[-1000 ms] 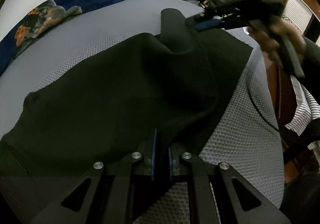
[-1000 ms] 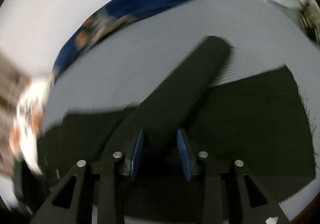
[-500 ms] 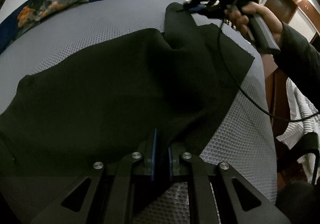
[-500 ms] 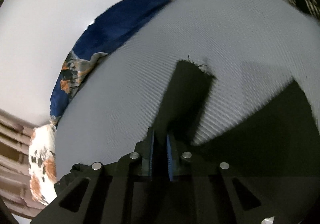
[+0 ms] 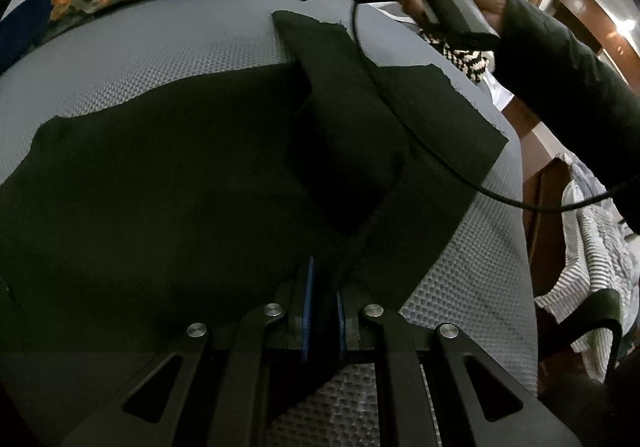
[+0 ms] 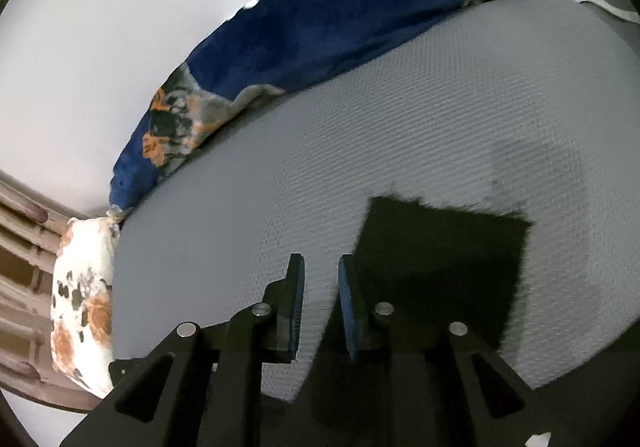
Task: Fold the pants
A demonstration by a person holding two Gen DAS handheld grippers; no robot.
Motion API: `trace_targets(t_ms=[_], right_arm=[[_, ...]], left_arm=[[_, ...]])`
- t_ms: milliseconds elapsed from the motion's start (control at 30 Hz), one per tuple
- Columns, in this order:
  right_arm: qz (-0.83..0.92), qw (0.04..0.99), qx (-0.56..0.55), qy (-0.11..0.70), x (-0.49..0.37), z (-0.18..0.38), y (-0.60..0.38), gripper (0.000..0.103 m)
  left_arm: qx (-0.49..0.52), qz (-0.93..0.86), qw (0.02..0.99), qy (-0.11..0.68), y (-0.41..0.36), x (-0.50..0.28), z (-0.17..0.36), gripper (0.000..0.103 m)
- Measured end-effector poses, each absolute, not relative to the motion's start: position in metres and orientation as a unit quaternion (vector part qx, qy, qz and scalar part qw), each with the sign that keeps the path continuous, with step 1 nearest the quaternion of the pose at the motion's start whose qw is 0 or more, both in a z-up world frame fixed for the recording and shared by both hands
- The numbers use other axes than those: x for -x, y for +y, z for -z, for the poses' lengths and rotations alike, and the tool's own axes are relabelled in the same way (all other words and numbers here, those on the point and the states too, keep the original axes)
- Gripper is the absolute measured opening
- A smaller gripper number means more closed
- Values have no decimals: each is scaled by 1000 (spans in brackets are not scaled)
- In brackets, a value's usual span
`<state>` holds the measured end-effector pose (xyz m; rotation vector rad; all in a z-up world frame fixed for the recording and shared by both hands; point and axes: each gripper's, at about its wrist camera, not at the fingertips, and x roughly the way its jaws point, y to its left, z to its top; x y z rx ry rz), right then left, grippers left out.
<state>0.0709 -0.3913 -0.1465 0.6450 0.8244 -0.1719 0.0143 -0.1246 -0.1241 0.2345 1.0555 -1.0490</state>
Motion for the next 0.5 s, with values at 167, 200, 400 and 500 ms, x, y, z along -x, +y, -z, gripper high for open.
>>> trace_targets(t_ms=[167, 200, 400, 500], right_arm=[[114, 852, -341, 380, -37, 155, -425, 18], [119, 847, -352, 379, -28, 160, -433, 18], [118, 833, -379, 386, -18, 182, -444, 18], [103, 832, -386, 385, -26, 189, -442, 18]], left_arm=[[-96, 480, 727, 482, -121, -18, 126, 10], [-95, 480, 727, 482, -121, -18, 126, 10], [-91, 481, 725, 484, -120, -20, 127, 10], [-91, 480, 725, 485, -119, -20, 126, 10]])
